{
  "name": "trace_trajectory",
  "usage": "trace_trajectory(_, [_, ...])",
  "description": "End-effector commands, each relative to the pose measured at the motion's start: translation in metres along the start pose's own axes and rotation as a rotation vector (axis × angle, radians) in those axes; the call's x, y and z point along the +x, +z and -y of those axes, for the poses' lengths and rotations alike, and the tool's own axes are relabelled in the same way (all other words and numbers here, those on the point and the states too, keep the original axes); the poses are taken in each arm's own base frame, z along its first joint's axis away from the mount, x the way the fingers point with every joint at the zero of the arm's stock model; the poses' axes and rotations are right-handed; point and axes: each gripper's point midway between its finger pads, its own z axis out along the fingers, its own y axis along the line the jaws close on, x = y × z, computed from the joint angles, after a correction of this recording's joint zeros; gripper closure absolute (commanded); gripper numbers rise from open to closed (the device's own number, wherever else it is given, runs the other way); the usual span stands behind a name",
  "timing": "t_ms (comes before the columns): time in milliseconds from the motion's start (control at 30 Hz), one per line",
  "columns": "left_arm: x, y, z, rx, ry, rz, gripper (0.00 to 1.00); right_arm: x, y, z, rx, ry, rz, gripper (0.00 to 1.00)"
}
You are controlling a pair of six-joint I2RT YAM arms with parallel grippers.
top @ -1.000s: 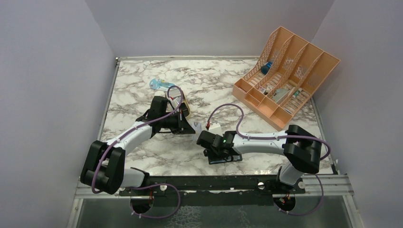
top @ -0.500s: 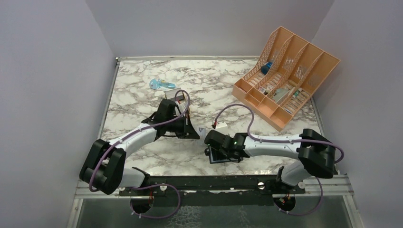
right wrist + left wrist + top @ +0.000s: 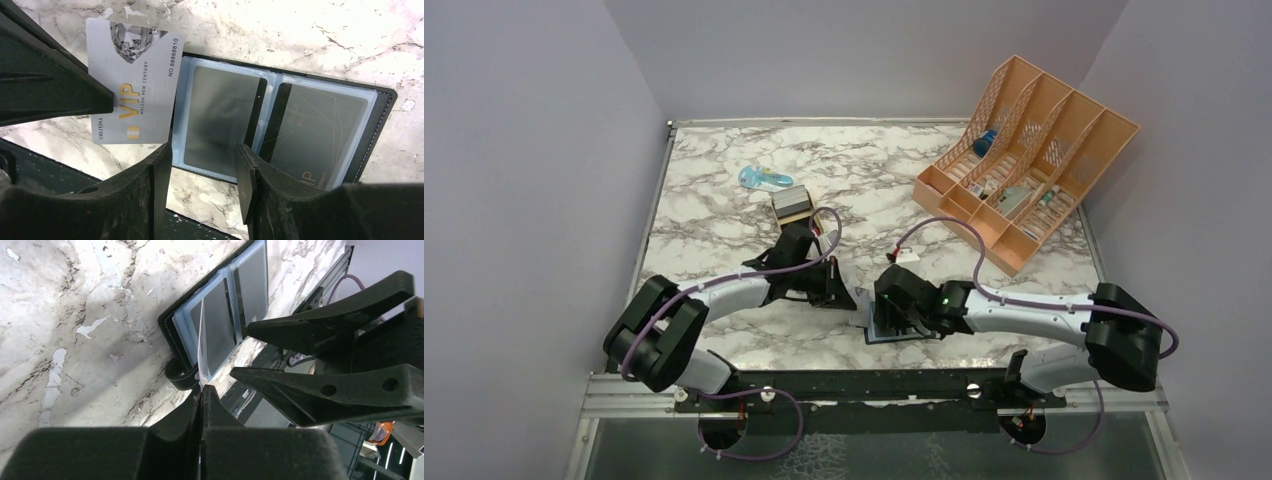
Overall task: Put the credit cards into the card holder
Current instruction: Turn over the card slot in the card holder.
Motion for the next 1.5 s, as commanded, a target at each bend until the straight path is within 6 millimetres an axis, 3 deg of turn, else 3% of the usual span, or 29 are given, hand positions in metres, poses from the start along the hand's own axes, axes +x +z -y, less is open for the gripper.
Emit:
trace_trajectory(0, [-0.001, 0.009, -0.008, -0.024, -0.005, 0.02, 1.0, -0.002, 0.001, 0.002, 0.047, -0.008, -0.025, 0.48])
trace_trajectory(233, [0.004, 0.011, -0.024, -0.102, 0.012, 0.002, 1.0, 0.01, 0.013, 0.006, 0.11, -0.032, -0.098, 0.39])
trace_trajectory(500, [0.008, 0.013, -0.031, -0.115, 0.007, -0.008, 1.0, 0.017, 0.022, 0.015, 0.176, -0.062, -0.133, 0.37])
trace_trajectory(633, [0.007, 0.013, -0.022, -0.078, 0.002, -0.004, 1.0, 0.009, 0.014, 0.01, 0.146, -0.055, -0.105, 0.38])
trace_trajectory(867, [0.013, 0.015, -0.014, -0.02, -0.057, -0.025, 1.0, -0.023, -0.006, 0.009, 0.133, -0.074, -0.007, 0.39])
trace_trajectory(1100, [0.016, 0.015, -0.013, -0.014, -0.09, -0.03, 1.0, -0.043, -0.009, 0.046, 0.159, -0.017, 0.022, 0.4])
trace_trajectory(1467, [0.016, 0.019, -0.002, 0.059, -0.142, -0.038, 1.0, -0.023, -0.002, 0.096, 0.214, 0.061, -0.023, 0.47])
